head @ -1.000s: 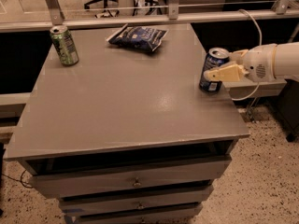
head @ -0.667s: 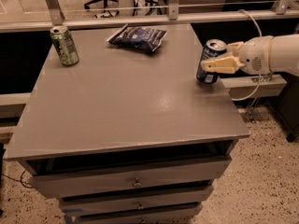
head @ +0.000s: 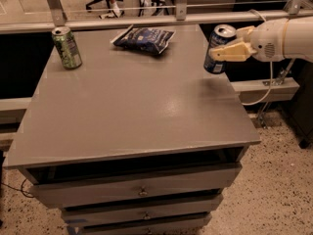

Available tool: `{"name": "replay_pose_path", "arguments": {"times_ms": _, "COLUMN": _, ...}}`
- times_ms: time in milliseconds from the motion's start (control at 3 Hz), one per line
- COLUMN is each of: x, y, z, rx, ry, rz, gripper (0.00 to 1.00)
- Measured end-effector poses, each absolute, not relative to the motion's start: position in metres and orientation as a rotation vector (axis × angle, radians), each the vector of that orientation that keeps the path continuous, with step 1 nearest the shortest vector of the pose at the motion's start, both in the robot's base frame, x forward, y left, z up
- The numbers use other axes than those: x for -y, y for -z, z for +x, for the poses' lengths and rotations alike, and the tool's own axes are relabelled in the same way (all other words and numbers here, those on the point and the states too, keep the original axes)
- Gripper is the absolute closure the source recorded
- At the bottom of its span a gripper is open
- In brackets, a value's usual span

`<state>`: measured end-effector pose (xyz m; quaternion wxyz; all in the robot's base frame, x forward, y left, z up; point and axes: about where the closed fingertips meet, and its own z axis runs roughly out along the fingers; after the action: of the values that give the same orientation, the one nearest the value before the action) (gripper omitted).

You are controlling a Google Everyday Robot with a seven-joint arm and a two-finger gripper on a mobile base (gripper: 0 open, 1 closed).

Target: Move pepsi can near blue chip bag

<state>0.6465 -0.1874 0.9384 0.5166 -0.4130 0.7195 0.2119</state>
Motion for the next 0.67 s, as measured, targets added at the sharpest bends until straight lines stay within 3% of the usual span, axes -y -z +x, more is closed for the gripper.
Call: {"name": "replay_pose_path", "arguments": {"times_ms": 667, "x": 0.17, "y": -0.949, "z": 0.674, "rx": -1.655, "ry": -0.505, "rz": -1.005, "gripper": 1.0}}
